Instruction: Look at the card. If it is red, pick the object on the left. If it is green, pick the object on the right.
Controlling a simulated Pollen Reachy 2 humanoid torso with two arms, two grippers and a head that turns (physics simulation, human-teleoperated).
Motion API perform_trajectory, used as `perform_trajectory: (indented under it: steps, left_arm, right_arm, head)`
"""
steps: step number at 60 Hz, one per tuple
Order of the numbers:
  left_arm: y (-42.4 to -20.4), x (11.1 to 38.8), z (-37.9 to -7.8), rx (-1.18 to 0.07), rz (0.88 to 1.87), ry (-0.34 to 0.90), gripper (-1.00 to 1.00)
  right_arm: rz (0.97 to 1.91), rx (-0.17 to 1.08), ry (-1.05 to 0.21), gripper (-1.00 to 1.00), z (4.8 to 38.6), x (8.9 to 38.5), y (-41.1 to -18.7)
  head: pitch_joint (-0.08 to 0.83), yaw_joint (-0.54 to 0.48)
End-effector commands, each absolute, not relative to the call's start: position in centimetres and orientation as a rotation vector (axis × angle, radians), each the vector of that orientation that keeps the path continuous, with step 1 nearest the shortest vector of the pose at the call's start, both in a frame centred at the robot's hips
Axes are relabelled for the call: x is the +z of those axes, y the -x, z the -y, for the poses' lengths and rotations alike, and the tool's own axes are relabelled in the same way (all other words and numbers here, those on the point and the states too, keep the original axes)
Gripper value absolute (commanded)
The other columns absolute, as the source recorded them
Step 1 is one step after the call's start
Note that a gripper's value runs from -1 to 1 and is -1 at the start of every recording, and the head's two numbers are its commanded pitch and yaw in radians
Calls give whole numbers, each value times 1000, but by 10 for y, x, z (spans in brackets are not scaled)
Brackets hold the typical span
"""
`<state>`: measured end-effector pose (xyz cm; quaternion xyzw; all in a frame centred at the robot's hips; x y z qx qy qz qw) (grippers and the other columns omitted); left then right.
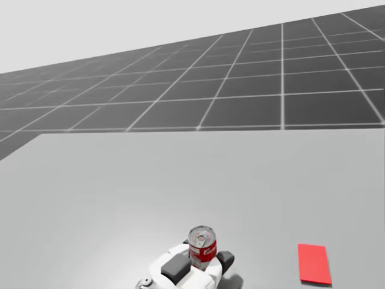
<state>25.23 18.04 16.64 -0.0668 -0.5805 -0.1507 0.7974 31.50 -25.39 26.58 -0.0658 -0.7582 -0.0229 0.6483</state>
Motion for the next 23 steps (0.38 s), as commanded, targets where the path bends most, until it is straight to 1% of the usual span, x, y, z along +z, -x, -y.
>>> perform_trajectory:
  steps: [1,5,7,10,11,15,18,21,22,23]
  left_arm:
    - [-256,227,-179,-388,1364,118,958]
    - [-255,243,-179,-408,1391,103,956]
    - [-256,256,-180,-413,1416,93,949]
    - [-256,267,-180,-423,1436,83,964]
    - [-256,277,-180,-428,1460,76,986]
    - [-255,291,-180,-437,1485,60,968]
    - [-254,312,-178,-456,1527,42,983]
    - [-253,322,-177,-467,1549,31,966]
    - [-253,331,-176,-479,1577,21,969]
    - [-253,334,-176,-481,1583,20,959]
  right_arm:
    - [1721,-20,143,-1000,257,265,-315]
    - [1721,-20,142,-1000,258,264,-315]
    - [1728,-13,147,-1000,259,264,-315]
    - [1726,-13,146,-1000,259,264,-315]
    - [1725,-13,150,-1000,259,264,-315]
    - [1728,-10,155,-1000,260,264,-314]
    - [1731,-10,162,-1000,260,264,-314]
    - [1729,-11,160,-1000,261,264,-315]
    - [1734,-7,158,-1000,261,263,-314]
    - [1733,-6,158,-1000,261,263,-314]
  head:
    - [333,311]
    - [327,309]
    - [324,306]
    - [324,305]
    - [323,304]
    - [323,302]
    - [323,298]
    - [323,295]
    - [323,293]
    - [323,293]
